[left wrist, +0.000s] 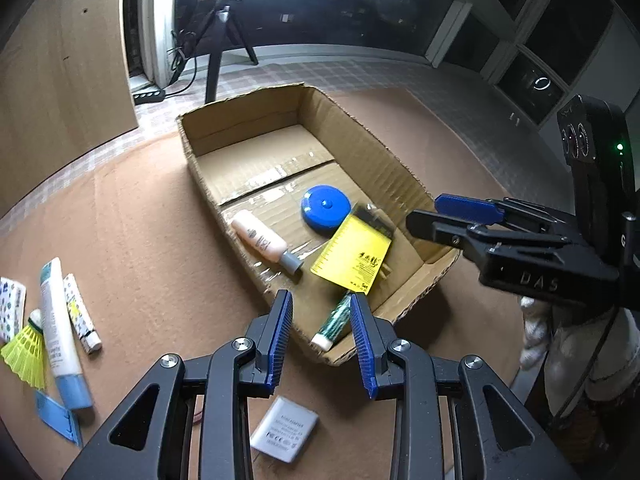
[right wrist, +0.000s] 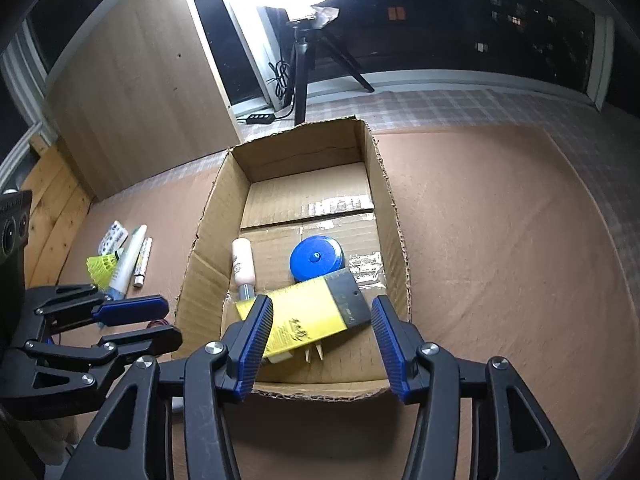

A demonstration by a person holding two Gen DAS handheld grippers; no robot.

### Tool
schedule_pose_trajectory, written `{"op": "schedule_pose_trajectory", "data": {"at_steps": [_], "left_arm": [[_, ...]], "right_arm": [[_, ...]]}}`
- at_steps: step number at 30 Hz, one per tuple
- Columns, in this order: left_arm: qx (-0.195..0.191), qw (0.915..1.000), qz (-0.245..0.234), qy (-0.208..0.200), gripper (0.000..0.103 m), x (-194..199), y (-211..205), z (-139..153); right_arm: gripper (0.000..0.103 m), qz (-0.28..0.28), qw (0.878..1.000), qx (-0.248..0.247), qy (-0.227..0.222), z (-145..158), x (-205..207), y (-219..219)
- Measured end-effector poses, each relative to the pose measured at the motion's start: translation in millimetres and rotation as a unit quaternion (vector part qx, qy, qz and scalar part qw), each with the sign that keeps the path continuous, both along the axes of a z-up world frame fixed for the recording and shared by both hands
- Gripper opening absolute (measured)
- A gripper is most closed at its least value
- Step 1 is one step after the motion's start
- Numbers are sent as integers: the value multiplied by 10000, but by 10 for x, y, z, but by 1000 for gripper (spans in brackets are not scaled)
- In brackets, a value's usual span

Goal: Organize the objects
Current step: 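Carry lip balm and clothespin into the cardboard box and open both tools, then grasp the white translucent cap with the left tool while the right tool grasps the purple rubber band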

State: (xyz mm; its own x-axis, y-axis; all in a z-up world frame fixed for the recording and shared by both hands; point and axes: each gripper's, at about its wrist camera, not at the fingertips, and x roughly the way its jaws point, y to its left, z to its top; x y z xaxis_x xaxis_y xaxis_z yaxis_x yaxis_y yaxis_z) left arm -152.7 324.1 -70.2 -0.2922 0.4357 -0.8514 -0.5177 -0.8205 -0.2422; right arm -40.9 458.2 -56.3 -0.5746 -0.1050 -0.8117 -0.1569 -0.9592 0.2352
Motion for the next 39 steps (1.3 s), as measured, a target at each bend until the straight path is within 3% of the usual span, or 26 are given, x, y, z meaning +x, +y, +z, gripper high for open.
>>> {"op": "schedule_pose_trajectory", "data": {"at_steps": [12,25,39], "left_arm": [[-70,9993,351,-63,32,212,-542,-8],[-135,9908,1313,-290,32,507,-1685,-154],[-406,9840,1662,-493,32,619,-2176,-493]], "right_arm": [[53,7,9995,22,328,107,77,-191],[53,301,9992,37,277,114,218,-706],[52,1303,9912,180,159,81,269,-1613]]}}
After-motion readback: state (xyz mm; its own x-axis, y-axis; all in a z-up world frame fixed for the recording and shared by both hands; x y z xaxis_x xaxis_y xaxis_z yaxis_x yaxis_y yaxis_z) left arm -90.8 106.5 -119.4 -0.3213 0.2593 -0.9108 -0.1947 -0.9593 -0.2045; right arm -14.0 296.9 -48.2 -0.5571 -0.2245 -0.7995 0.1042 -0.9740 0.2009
